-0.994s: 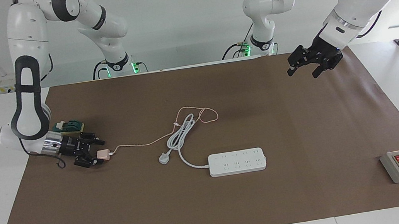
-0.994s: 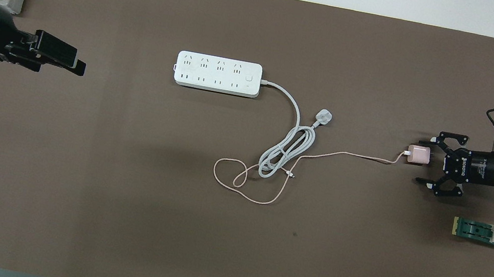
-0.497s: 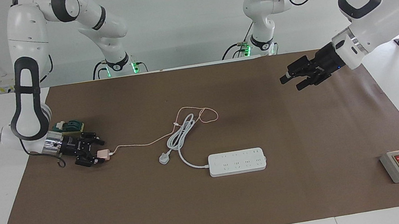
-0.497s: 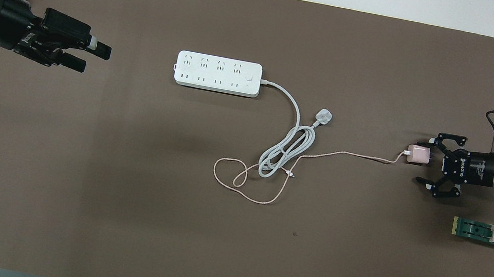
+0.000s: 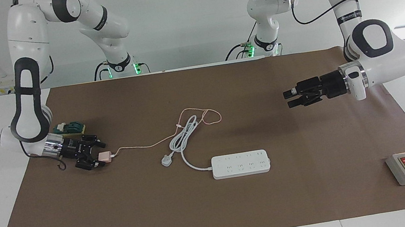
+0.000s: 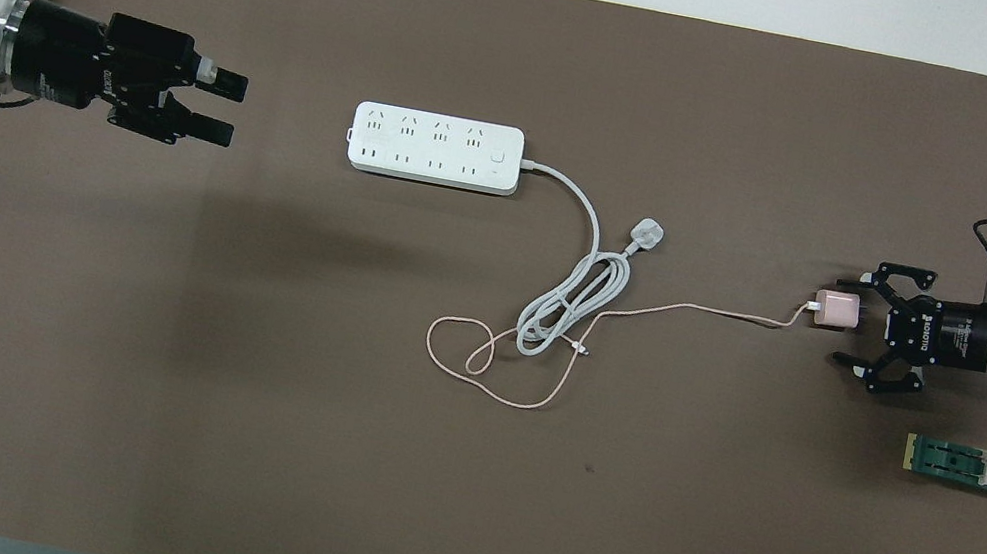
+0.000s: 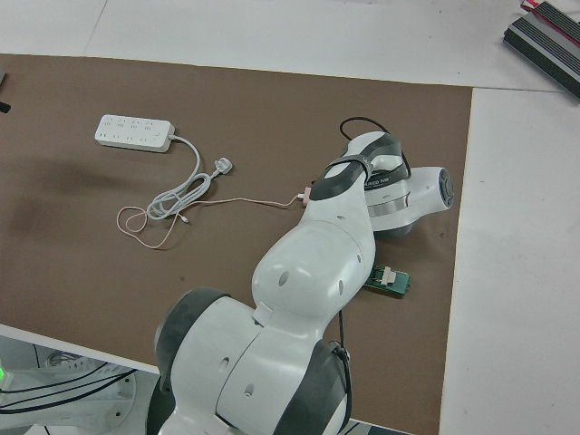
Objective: Plug charger into power strip
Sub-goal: 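Lift the charger with the right gripper while the left gripper approaches the strip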
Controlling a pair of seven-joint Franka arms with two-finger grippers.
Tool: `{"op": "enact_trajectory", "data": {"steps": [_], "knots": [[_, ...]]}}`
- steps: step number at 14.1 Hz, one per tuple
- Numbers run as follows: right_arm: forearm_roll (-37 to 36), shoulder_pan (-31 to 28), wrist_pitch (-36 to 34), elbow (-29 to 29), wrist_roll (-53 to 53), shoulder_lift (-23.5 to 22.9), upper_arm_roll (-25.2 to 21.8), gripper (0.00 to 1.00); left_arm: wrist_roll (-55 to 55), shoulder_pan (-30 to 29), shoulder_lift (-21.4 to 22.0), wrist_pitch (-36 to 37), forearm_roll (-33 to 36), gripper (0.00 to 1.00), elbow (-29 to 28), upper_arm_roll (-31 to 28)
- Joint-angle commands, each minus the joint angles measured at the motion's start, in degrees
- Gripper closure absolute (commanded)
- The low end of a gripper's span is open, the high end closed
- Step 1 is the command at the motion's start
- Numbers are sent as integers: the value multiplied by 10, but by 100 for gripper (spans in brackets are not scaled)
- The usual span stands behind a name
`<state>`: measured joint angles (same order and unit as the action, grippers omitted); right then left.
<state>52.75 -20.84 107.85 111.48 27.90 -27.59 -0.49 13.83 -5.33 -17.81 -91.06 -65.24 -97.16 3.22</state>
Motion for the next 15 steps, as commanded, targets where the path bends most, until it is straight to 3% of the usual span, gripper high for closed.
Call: {"op": "enact_trajectory", "data": {"steps": [1,2,4,5,7,8,12,15], "knots": [[12,-6,47,-18,-37,-32,2,2,78,-14,-15,15,-34,0,-31,6],[12,-6,50,-16,-39,-33,2,6,107,-14,-30,20,-39,0,-32,6],[14,-6,67,-12,-50,-34,3,29,140,-11,-50,44,-75,0,-32,6],[14,-6,68,-12,-51,-34,3,43,168,-9,-57,44,-85,0,-33,6],[14,-4,68,-12,-63,-34,2,85,206,-3,-71,44,-115,0,-33,8],[13,-4,67,-12,-64,-34,2,100,210,0,-78,44,-139,0,-34,11],[10,5,51,-18,-19,-11,7,100,233,8,-92,38,-183,0,-38,18],[5,45,46,-21,36,23,8,100,233,19,-89,29,-193,0,-54,18]]}}
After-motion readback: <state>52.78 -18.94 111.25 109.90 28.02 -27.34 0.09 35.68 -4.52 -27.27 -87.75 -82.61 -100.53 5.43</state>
